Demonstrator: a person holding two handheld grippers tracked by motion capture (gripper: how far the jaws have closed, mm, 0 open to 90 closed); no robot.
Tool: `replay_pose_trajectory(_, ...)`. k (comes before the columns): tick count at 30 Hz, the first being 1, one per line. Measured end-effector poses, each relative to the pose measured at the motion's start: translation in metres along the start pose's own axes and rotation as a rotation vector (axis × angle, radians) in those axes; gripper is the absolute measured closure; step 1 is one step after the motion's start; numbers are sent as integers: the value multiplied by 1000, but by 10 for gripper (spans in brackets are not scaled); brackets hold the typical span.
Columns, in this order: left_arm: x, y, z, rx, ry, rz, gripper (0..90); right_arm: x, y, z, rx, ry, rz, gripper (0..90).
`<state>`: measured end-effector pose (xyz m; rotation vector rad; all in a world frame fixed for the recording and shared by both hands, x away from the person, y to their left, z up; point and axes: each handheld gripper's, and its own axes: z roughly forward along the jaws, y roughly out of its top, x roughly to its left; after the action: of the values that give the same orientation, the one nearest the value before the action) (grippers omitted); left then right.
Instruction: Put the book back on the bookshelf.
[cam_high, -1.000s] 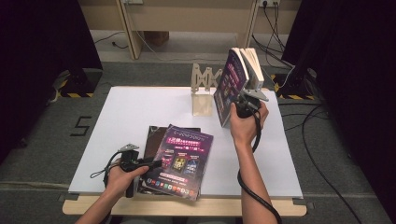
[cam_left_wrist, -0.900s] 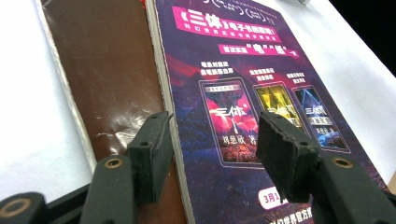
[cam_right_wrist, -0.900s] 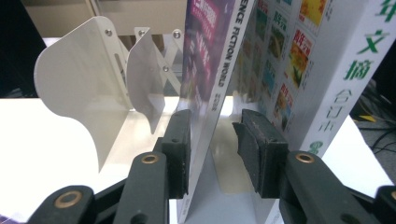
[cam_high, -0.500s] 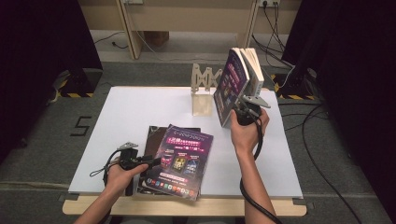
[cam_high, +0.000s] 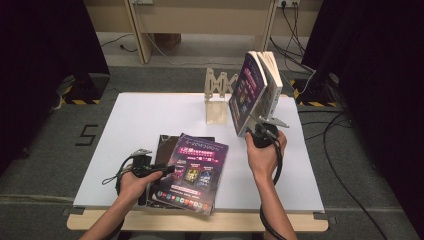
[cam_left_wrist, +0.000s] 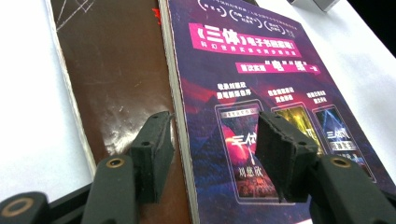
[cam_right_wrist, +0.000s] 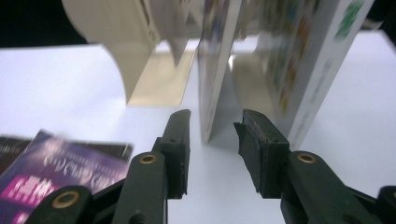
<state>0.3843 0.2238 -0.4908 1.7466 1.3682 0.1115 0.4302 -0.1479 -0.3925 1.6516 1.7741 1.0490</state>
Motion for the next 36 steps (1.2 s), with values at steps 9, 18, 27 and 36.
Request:
replay_pose_trajectory(9,-1,5,5,-4,35,10,457,10,-36,15,104,46,-16,630)
replay_pose_trajectory(18,-3,7,7,12,42,35,476,26,-62,34,220,108,-10,626)
replay_pose_trajectory(27,-3,9,8,34,16,13,523,38,-75,48,291,155,6,610)
replay_pose_trajectory(36,-8,3,5,64,-30,-12,562,45,-75,54,306,195,29,594)
